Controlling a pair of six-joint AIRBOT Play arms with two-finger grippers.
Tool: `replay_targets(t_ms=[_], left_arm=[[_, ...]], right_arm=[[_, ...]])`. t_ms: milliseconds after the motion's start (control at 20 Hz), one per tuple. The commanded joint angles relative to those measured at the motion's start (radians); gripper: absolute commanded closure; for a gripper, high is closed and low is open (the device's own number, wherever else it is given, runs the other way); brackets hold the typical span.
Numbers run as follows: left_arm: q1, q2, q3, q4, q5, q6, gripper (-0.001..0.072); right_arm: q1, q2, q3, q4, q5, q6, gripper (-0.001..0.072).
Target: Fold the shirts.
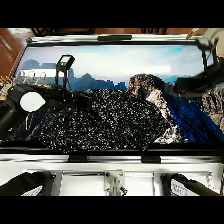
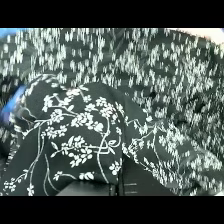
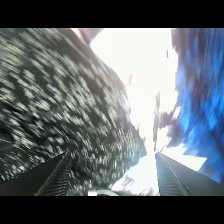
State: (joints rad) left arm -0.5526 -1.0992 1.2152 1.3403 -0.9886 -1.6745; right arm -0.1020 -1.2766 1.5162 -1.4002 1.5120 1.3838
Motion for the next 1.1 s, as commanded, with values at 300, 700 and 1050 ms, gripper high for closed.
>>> replay_targets(t_ms=[300, 700, 1050], left_arm=[[-0.005, -0.138, -0.088, -0.086, 0.08, -0.071, 0.0654], [-0.005, -0.206, -0.085, -0.092, -0.159, -0.076, 0.014], [0.036, -0.151, 0.02, 0.129, -0.509, -0.079, 0.0038]], right_arm=[[-0.145, -0.092, -0.199, 0.142, -0.04, -0.032, 0.0088], [-0.145, -0.211, -0.199, 0.233, -0.043, -0.07, 0.0088], [-0.145, -0.279, -0.199, 0.224, -0.031, -0.086, 0.0088]])
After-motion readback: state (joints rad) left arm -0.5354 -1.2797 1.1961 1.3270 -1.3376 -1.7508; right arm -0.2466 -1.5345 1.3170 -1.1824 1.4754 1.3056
